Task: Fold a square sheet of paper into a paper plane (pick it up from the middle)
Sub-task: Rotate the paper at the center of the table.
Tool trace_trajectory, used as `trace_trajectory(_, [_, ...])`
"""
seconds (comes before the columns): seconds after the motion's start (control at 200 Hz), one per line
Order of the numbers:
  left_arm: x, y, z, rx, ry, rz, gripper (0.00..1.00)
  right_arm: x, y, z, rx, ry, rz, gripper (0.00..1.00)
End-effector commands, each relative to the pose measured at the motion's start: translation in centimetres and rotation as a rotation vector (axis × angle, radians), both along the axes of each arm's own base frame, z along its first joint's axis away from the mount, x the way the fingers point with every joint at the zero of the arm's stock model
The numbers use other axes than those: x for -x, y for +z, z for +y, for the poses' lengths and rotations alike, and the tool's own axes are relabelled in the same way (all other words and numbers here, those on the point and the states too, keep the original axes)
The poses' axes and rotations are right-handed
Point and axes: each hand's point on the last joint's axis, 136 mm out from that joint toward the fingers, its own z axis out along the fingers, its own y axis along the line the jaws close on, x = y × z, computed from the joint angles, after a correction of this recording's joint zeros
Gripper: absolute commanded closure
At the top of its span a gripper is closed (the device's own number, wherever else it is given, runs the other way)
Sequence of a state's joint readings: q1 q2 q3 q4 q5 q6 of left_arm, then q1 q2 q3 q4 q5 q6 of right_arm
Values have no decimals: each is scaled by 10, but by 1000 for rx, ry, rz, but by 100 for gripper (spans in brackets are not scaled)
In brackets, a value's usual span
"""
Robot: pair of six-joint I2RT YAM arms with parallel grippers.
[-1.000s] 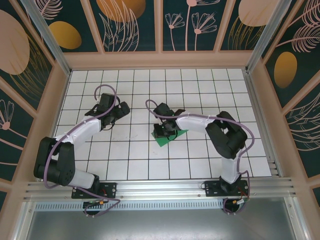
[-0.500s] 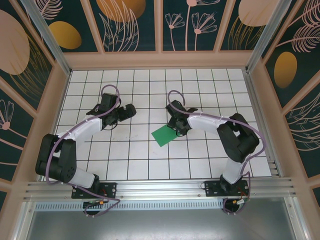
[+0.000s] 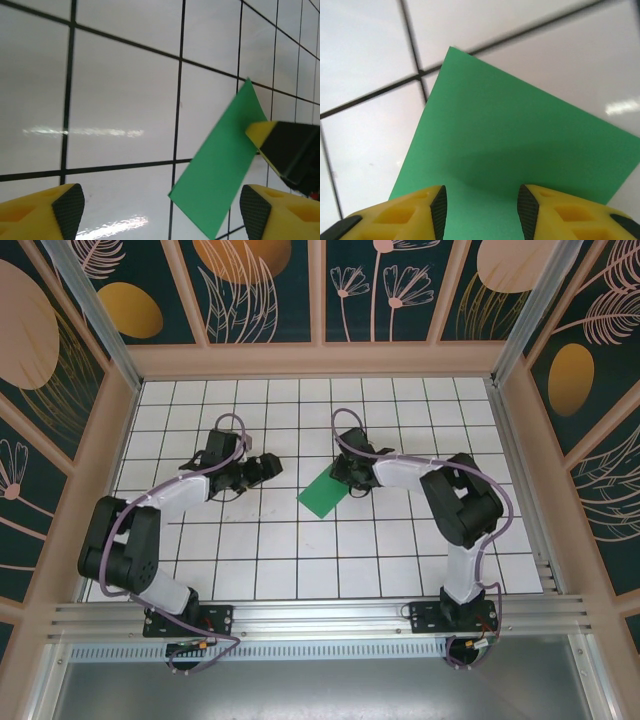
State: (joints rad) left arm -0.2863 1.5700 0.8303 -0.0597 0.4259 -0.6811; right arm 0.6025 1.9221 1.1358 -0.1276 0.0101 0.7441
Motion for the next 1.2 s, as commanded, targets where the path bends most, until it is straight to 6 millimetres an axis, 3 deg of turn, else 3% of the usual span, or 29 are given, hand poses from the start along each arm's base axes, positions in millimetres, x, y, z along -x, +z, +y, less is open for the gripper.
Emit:
trace_trajectory(0.0, [8, -10, -16, 80, -60, 51, 23, -8, -12, 11, -19, 198, -32, 57])
trace_trajectory(0.07, [7, -15, -15, 66, -50, 70, 23, -15, 6, 11, -2, 186, -52, 59])
trace_trajectory(0.135, [3, -19, -11, 32, -29, 76, 23, -14, 25, 21, -12, 192, -75, 59])
trace_trajectory(0.2, [-3, -19, -5, -7, -9, 76, 23, -11, 31, 34, -22, 192, -61, 60])
trace_trajectory(0.365, [-20, -16, 5, -88, 31, 48, 22, 12, 6, 70, -30, 218, 44, 69])
trace_trajectory(0.52, [-20, -23, 7, -121, 13, 68, 21, 37, -13, 85, -36, 275, 104, 69])
trace_trajectory(0.666, [-18, -25, 7, -129, -2, 69, 21, 67, -32, 78, 6, 330, 162, 69])
trace_trajectory(0.681, [-16, -33, 7, -135, -4, 92, 21, 70, -33, 76, 8, 337, 169, 69])
trace_trajectory(0.726, [-17, -34, 5, -127, -6, 91, 21, 81, -36, 70, 20, 357, 185, 69])
trace_trajectory(0.886, [-16, -34, 1, -95, -10, 97, 22, 110, -28, 59, 12, 449, 182, 69])
trace_trajectory(0.976, [-12, -34, -3, -60, -14, 111, 23, 103, -5, 61, -23, 441, 127, 69])
trace_trajectory(1.051, [-9, -30, -9, -19, -20, 116, 26, 83, 19, 58, -25, 351, 51, 68])
trace_trajectory(1.121, [-1, -34, -11, 9, -16, 141, 28, 64, 34, 43, -9, 227, 1, 66])
trace_trajectory(1.141, [-2, -22, -13, 23, -15, 113, 29, 59, 35, 37, 2, 188, -6, 66])
trace_trajectory(1.196, [5, -20, -15, 34, -10, 119, 31, 49, 33, 17, 33, 81, -4, 66])
